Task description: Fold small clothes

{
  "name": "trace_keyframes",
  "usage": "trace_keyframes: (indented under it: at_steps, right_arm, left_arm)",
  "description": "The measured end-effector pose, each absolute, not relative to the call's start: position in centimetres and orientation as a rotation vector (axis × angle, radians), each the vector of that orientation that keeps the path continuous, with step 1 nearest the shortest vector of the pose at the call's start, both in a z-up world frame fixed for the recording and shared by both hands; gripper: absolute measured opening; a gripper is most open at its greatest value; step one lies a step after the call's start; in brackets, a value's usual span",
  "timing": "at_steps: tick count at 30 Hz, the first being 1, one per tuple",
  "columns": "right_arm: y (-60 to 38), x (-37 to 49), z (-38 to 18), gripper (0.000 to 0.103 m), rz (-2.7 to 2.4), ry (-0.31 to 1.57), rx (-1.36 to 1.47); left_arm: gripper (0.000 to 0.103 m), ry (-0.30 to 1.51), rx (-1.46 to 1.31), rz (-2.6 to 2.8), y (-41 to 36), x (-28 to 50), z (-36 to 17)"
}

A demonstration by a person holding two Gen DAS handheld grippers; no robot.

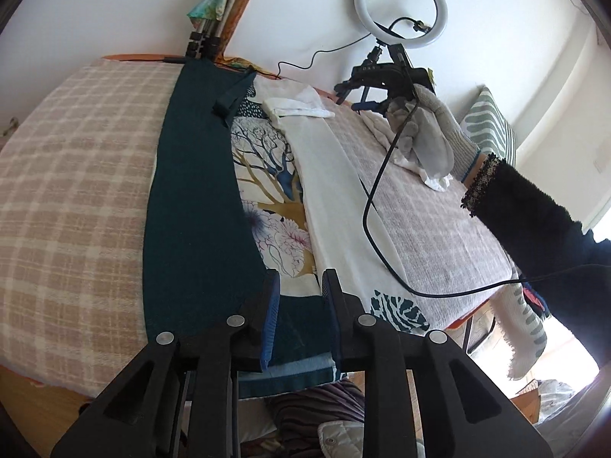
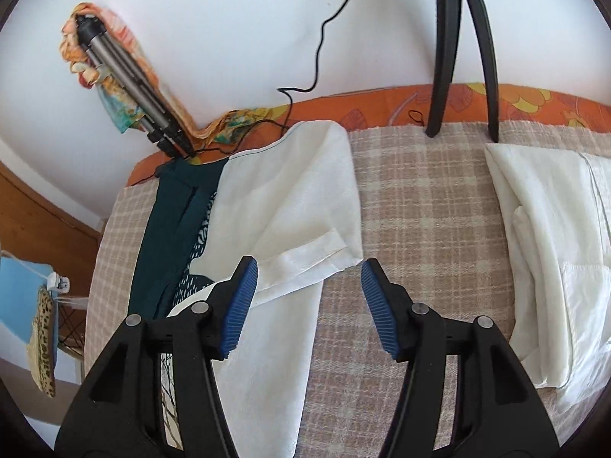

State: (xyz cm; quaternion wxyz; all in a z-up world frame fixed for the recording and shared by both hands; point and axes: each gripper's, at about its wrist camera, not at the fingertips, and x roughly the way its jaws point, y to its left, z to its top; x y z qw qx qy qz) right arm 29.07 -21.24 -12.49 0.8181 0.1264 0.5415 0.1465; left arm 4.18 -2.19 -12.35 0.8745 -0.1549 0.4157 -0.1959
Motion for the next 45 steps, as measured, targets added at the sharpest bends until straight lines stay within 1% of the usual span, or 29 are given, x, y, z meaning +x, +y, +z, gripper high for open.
trace_keyframes:
  at_steps: [4,9,10,11,12,13,16,20,24,27,30,33,34,35,37,38,45]
  right_arm:
    - [-23.5,31.2,-15.6,0.060,0.257,1.191,0.422]
    - [-22.1,32.2,-17.6,0.060,0.255,1.213,0.398]
    - [-21.8,32.3,-17.8,0.055,0.264,1.214,0.387]
    - [-21.5,32.4,-17.9,0.039,0.277,1.220,0.379]
    - [-21.2,32.5,-18.1,0.028,0.289,1.233,0.372]
    - [-20.8,32.6,-18.2,0.011,0.294,1.248,0.359]
    - [-20.1,32.7,-17.2,0.008,0.291,1.238,0.315]
    - [-19.2,33.3,-14.4,0.007,0.299,1.199,0.318]
    - [-16.0,35.0,-11.8,0.007,0.322,1.168,0.292]
    - [-12.7,36.4,-10.9,0.007,0.337,1.154,0.240]
    - [-9.5,37.6,-11.4,0.007,0.342,1.162,0.201]
    - [-6.8,38.6,-13.0,0.007,0.364,1.191,0.185]
    - [-6.2,39.0,-13.6,0.010,0.369,1.201,0.184]
    - [-5.6,39.2,-14.1,0.015,0.376,1.213,0.181]
    - [-4.9,39.5,-14.8,0.049,0.357,1.224,0.162]
    - [-4.8,39.4,-14.7,0.057,0.352,1.210,0.163]
    - [-7.6,37.2,-11.4,0.057,0.349,1.141,0.204]
  left_arm:
    - [0.023,0.827,-0.332,-0.338,0.6,6.7,-11.2]
    - [0.023,0.795,-0.322,-0.277,2.9,9.5,-10.4]
    - [0.023,0.794,-0.316,-0.270,3.2,10.0,-10.5]
    - [0.023,0.792,-0.311,-0.266,3.4,10.4,-10.6]
    - [0.023,0.791,-0.307,-0.264,3.8,10.8,-10.6]
    - [0.023,0.790,-0.304,-0.263,4.2,11.2,-10.6]
    - [0.023,0.772,-0.294,-0.264,4.8,12.2,-10.4]
    - [0.023,0.738,-0.302,-0.269,5.6,12.9,-10.3]
    - [0.023,0.735,-0.332,-0.276,6.3,13.4,-10.5]
    - [0.023,0.727,-0.334,-0.287,6.4,13.3,-10.3]
    - [0.023,0.722,-0.342,-0.293,6.6,13.2,-10.3]
    - [0.023,0.718,-0.348,-0.295,6.9,13.0,-10.2]
    - [0.023,0.716,-0.352,-0.296,7.0,13.0,-10.1]
    - [0.023,0.714,-0.355,-0.298,7.1,13.0,-10.1]
    - [0.023,0.709,-0.348,-0.291,7.3,12.8,-10.0]
    - [0.023,0.707,-0.348,-0.289,7.4,12.8,-9.9]
    - [0.023,0.717,-0.333,-0.280,7.5,12.7,-10.0]
